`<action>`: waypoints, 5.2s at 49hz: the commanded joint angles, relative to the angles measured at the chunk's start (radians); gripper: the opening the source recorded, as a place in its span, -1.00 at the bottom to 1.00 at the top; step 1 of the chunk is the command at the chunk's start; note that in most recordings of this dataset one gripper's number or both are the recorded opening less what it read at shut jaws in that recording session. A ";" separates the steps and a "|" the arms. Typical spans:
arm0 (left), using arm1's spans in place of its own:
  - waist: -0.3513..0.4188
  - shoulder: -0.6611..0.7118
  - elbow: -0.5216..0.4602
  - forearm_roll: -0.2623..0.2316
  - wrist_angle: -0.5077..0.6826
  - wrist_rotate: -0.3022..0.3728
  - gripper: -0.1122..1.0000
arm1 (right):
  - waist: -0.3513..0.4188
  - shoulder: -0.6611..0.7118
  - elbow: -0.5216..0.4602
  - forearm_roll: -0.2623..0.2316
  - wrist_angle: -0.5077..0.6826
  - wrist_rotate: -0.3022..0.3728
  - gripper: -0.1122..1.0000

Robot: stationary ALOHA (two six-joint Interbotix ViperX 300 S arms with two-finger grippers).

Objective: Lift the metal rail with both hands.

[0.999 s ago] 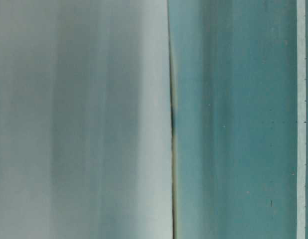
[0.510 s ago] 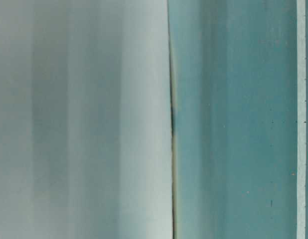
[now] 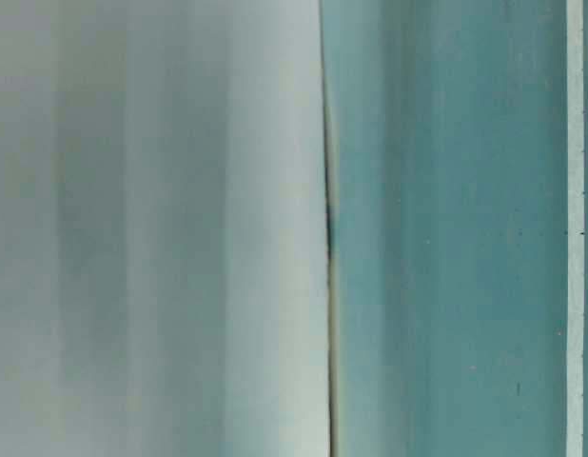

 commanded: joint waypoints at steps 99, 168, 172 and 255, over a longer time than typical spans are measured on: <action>0.018 0.163 0.854 0.000 -0.747 -0.006 -0.16 | -0.023 0.149 0.876 -0.008 -0.815 -0.170 -0.10; 0.011 0.229 0.962 0.000 -0.917 -0.055 -0.16 | 0.018 0.253 1.023 0.046 -1.060 -0.161 -0.10; 0.009 0.230 0.960 0.000 -0.922 -0.055 -0.16 | 0.015 0.250 1.028 0.046 -1.060 -0.161 -0.10; 0.002 0.247 1.008 0.000 -1.014 -0.051 0.92 | 0.015 0.255 1.035 0.046 -1.060 -0.156 0.91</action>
